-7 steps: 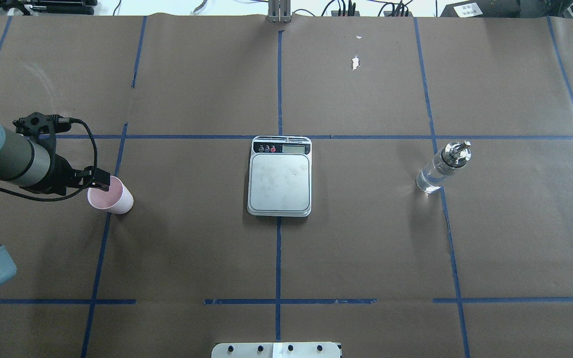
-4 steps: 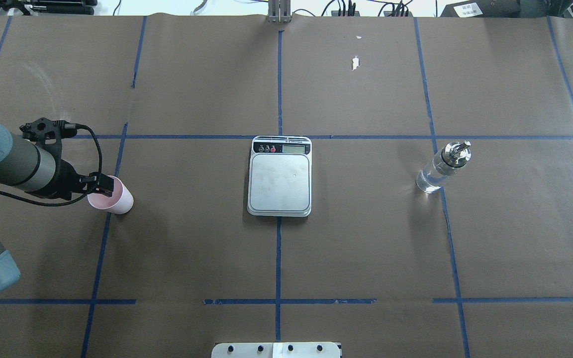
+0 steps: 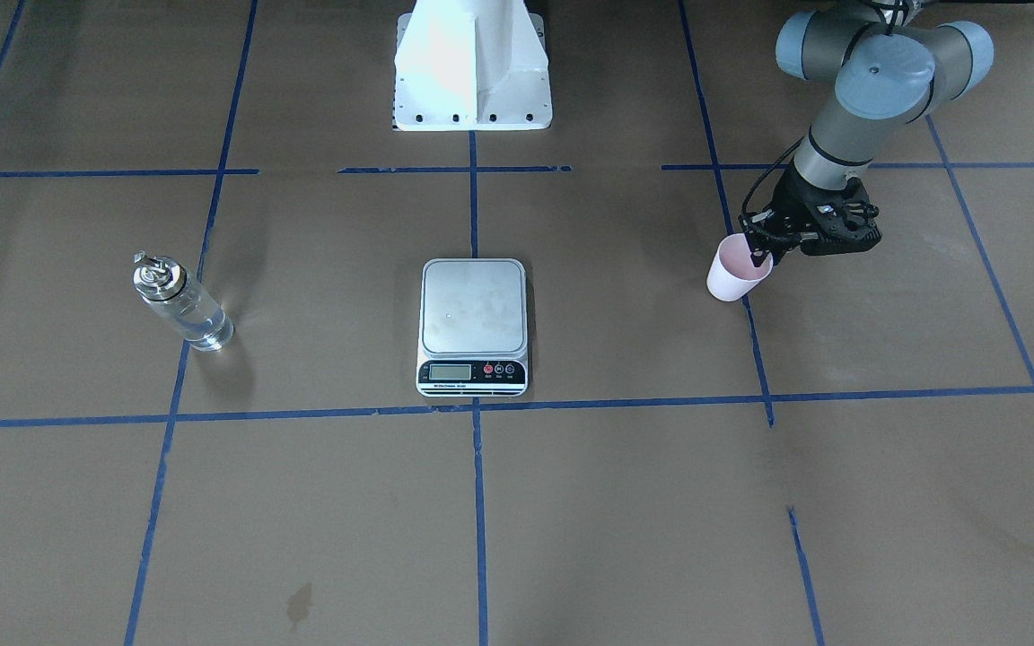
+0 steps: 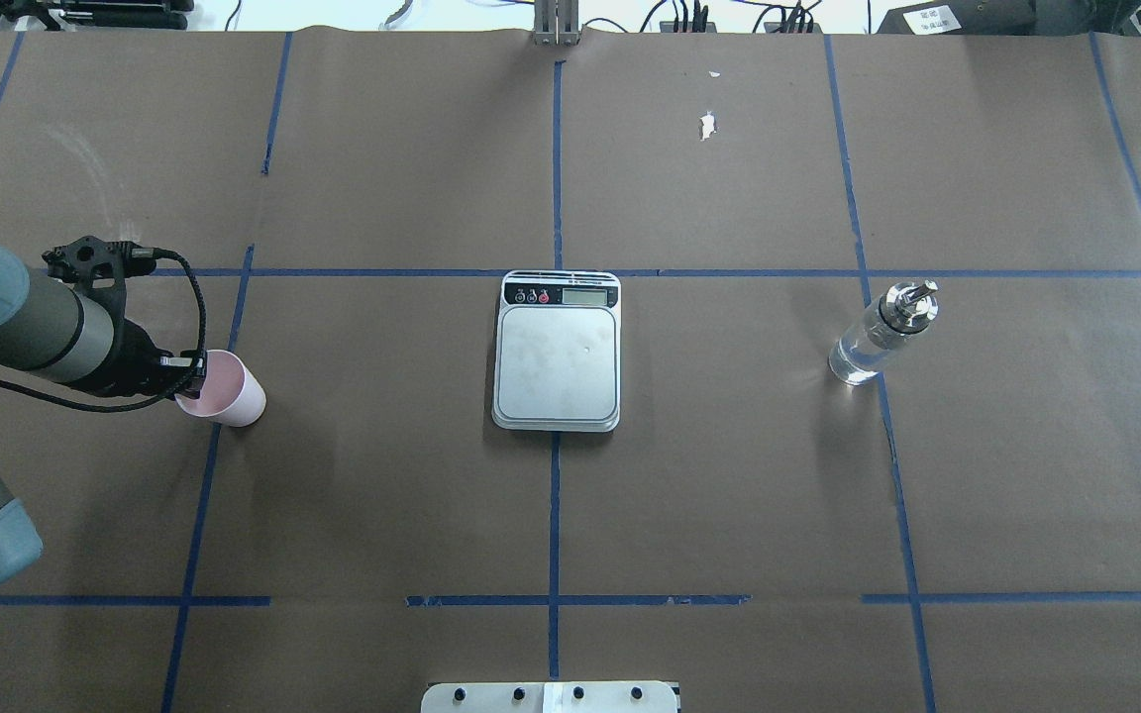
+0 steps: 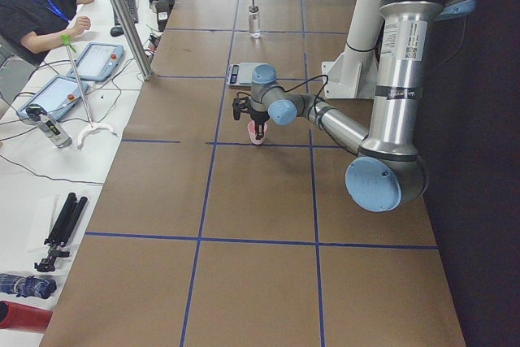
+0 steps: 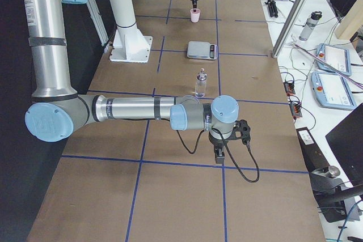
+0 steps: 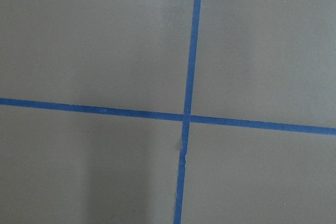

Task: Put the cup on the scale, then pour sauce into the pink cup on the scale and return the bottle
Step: 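Close the left gripper around the pink cup's rim, then carry the pink cup with the left gripper onto the scale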

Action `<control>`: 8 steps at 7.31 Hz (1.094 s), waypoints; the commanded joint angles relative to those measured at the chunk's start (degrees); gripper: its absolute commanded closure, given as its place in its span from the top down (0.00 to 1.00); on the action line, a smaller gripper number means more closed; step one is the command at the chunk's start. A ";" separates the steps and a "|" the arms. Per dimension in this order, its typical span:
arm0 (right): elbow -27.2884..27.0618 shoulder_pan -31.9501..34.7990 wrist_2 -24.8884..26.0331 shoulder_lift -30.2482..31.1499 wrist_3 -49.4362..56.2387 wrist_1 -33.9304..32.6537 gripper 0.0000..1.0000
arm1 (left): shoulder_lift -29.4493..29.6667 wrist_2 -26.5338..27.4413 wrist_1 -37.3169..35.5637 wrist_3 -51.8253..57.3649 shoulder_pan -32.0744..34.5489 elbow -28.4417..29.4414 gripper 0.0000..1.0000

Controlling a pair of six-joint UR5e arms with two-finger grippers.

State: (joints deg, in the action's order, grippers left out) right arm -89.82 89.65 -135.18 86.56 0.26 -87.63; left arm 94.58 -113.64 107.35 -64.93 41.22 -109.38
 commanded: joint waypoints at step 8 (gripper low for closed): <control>-1.93 0.00 -0.70 -0.16 0.00 0.09 1.00 | 32.01 -6.57 -34.14 -10.95 0.09 -3.26 0.00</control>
State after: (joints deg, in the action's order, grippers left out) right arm -91.64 89.65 -135.90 86.45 0.26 -87.54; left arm 118.80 -118.61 74.77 -70.46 41.57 -117.53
